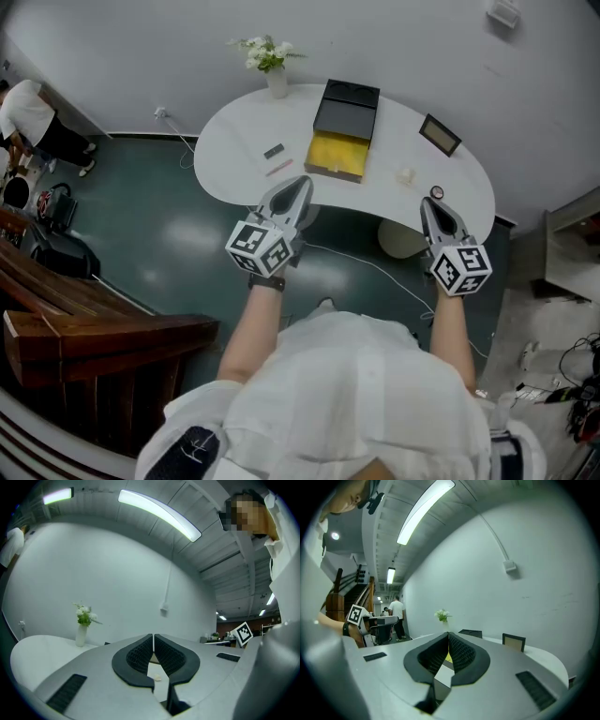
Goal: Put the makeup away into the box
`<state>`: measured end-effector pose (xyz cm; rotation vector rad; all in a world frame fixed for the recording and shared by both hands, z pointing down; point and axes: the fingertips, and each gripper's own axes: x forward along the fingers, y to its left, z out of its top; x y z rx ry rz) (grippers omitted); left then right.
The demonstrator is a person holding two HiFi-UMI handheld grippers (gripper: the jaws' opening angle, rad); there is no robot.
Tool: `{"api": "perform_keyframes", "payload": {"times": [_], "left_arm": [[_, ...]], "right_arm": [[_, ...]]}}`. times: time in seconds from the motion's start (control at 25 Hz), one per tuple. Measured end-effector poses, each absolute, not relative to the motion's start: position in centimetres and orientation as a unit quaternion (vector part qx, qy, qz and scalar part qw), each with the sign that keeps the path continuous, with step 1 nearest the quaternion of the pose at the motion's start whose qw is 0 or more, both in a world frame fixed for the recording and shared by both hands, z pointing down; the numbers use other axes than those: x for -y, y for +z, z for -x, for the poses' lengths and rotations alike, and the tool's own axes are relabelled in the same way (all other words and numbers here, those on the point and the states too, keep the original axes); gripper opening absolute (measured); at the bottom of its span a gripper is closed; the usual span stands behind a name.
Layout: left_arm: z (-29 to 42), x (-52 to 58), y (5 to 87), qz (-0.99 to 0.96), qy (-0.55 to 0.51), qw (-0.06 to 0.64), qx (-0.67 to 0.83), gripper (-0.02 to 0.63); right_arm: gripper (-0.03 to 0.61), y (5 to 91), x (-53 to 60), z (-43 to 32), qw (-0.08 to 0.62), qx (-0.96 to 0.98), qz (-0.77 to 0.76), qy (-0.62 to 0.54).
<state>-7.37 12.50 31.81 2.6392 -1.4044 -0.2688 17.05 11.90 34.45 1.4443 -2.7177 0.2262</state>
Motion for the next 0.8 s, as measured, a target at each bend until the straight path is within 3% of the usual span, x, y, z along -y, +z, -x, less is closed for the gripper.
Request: {"api": "perform_keyframes", "payload": {"times": [0.8], "left_arm": [[1.2,2.7,35.7,-0.91,-0.039,0.108,0.399,0.025]], "right_arm": [[0.012,38.9,2.9,-19.5,0.1,0.868,-0.48,0.085]]}}
